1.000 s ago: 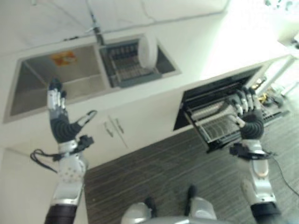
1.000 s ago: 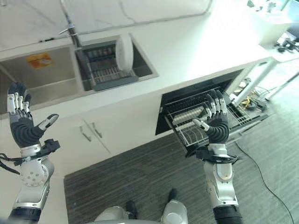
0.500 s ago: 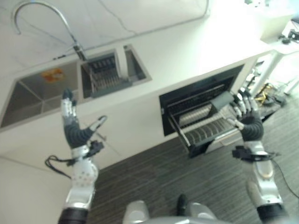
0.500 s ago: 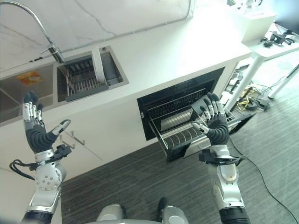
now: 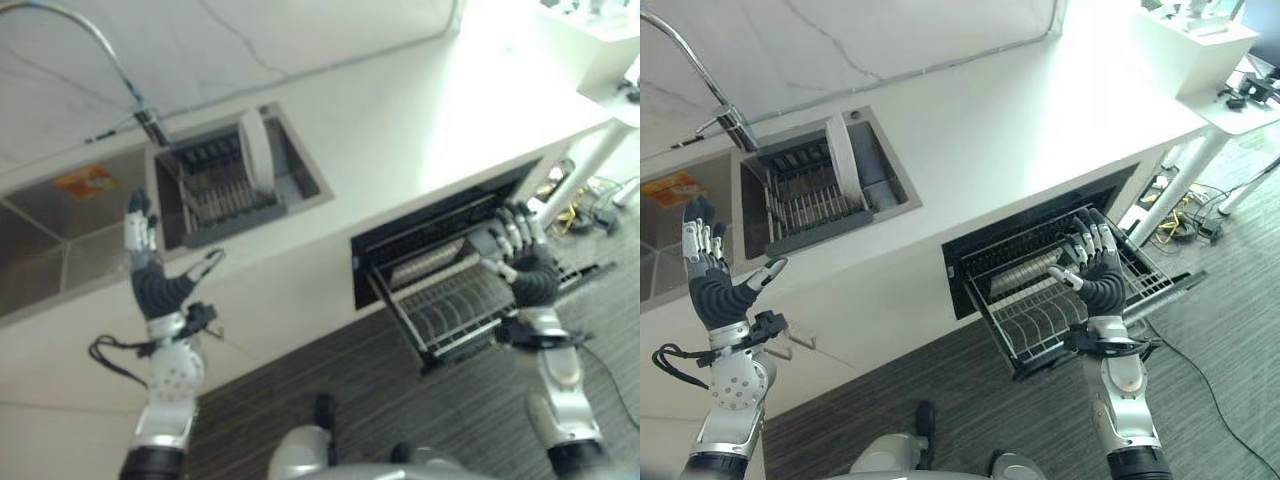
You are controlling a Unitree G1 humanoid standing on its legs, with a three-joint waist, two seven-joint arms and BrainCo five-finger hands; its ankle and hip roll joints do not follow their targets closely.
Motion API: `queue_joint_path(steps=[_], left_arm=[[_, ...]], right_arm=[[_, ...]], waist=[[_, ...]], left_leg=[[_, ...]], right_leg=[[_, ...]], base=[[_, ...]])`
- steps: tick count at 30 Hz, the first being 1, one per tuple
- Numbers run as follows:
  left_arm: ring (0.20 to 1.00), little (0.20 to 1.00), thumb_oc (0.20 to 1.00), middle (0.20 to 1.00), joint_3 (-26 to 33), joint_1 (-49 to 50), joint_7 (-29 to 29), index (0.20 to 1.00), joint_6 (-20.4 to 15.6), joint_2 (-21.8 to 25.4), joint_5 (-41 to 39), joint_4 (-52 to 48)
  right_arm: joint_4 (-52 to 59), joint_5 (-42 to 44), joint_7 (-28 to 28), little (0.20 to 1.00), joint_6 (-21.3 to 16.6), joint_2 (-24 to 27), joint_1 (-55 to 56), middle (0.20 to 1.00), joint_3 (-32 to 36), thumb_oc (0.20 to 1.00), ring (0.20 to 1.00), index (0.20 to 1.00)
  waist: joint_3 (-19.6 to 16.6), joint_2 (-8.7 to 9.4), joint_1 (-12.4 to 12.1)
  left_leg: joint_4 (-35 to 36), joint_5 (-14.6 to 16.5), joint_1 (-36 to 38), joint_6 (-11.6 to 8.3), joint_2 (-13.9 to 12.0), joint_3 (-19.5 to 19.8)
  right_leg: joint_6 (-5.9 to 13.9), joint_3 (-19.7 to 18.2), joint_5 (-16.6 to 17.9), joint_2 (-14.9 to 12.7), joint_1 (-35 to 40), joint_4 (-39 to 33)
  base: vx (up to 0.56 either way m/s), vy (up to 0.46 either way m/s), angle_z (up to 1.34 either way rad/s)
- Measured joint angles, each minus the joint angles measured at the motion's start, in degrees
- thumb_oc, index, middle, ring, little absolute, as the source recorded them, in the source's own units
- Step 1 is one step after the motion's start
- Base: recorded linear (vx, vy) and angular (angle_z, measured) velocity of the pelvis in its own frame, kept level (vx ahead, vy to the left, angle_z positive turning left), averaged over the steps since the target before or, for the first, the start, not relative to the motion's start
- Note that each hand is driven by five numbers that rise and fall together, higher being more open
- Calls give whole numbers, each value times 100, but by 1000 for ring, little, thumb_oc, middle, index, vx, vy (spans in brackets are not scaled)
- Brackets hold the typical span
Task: Place the dishes in the dishwasher.
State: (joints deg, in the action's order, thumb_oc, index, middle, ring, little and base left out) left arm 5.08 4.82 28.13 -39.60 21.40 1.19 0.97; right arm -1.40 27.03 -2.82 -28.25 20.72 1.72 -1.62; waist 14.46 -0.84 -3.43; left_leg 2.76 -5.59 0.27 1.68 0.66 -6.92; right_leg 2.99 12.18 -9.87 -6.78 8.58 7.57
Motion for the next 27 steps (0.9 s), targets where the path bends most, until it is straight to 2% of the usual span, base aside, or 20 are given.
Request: queue_joint_path(steps=[2,3,4,5,6,8,9,10,12,13,14,16,18,22,27], left_arm=[[1000,1000,1000,1000,-1,-33,-18,1000,4,135,27,-109],[1000,1000,1000,1000,-1,-45,-22,1000,8,196,52,-110],[1000,1000,1000,1000,-16,-126,-20,1000,38,255,183,-114],[1000,1000,1000,1000,-43,-136,-26,1000,71,333,334,-132],[1000,1000,1000,1000,-40,-108,-3,1000,109,439,408,-162],[1000,1000,1000,1000,9,-116,160,1000,152,607,443,-193],[1000,1000,1000,1000,7,-138,226,1000,181,672,451,-186],[1000,1000,1000,1000,-22,-170,229,1000,184,657,477,-163],[1000,1000,1000,1000,-11,-156,240,1000,175,522,464,-342],[1000,1000,1000,1000,-14,-7,233,1000,177,502,450,-428],[1000,1000,1000,1000,-11,89,216,1000,182,511,451,-438],[1000,1000,1000,1000,-45,252,190,1000,197,302,467,-555],[1000,1000,1000,1000,-49,234,152,1000,192,281,503,-613],[1000,1000,1000,1000,-46,222,104,1000,193,165,500,-606],[1000,1000,1000,1000,-50,224,72,1000,193,135,454,-599]], right_arm=[[2,3,0,1000,21,-91,-77,1000,-1,1000,1000,1000],[2,4,0,1000,23,-109,-109,1000,-6,1000,1000,1000],[105,12,20,1000,31,-196,-74,1000,27,1000,1000,1000],[197,11,12,1000,34,-270,-49,1000,7,1000,1000,1000],[230,9,-22,1000,34,-264,-50,1000,-27,1000,1000,1000],[228,0,-81,1000,25,-161,-196,1000,-183,1000,1000,1000],[207,0,-115,1000,29,-125,-209,1000,-303,1000,1000,1000],[197,-2,-114,1000,32,-94,-180,1000,-349,1000,1000,1000],[200,-10,-59,1000,26,-90,-163,1000,-336,1000,1000,1000],[200,-22,1,1000,25,-98,-159,1000,-334,1000,1000,1000],[196,-85,47,1000,29,-109,-144,1000,-322,1000,1000,1000],[204,-111,93,1000,53,-65,-185,1000,-222,1000,1000,1000],[191,-107,121,1000,86,28,-150,1000,-198,1000,1000,1000],[191,68,-110,1000,184,144,-70,1000,-223,1000,1000,1000],[208,133,-415,1000,258,140,-124,1000,-450,1000,1000,1000]], waist=[[1,45,-140],[0,53,-188],[2,52,-173],[-1,18,-86],[-17,40,-92],[12,-30,6],[12,-73,106],[5,-83,193],[-96,-34,59],[-173,78,-74],[-280,261,-163],[-309,120,-146],[-345,-21,-100],[-386,-94,-1],[-400,-105,-150]], left_leg=[[4,179,136,176,155,-91],[0,189,163,192,157,-153],[-123,413,181,282,193,-106],[-60,416,289,314,127,-173],[-31,427,357,325,105,-304],[24,496,391,381,49,-438],[25,442,389,345,45,-506],[41,455,414,324,47,-470],[58,479,456,220,-64,-434],[64,471,462,116,-85,-420],[67,488,453,1,-1,-375],[72,458,479,-148,-167,-334],[130,414,481,-272,-372,-324],[226,355,570,-407,-547,-297],[259,351,495,-410,-532,-126]], right_leg=[[158,112,101,-195,-36,151],[161,103,107,-233,-25,202],[398,76,149,-270,-238,776],[500,54,123,-404,-697,1638],[515,76,15,-511,-914,1811],[648,279,81,-804,-1473,1297],[776,289,351,-907,-1669,879],[711,260,575,-987,-1772,837],[636,457,741,-848,-1599,558],[539,543,859,-705,-1324,249],[476,581,1178,-617,-928,-254],[360,627,1415,-325,-505,-1027],[251,620,1504,-45,-448,-1249],[160,626,1444,116,-368,-1256],[163,766,1398,98,-354,-1256]], base=[[158,221,-13],[199,273,-26],[192,227,-20],[126,66,-32],[72,-10,-42],[51,-88,-49],[26,-174,-6],[16,-177,27],[20,-118,19],[35,-111,3],[25,-105,-3],[12,-68,-6],[25,-50,-12],[6,-10,-1],[9,-5,16]])
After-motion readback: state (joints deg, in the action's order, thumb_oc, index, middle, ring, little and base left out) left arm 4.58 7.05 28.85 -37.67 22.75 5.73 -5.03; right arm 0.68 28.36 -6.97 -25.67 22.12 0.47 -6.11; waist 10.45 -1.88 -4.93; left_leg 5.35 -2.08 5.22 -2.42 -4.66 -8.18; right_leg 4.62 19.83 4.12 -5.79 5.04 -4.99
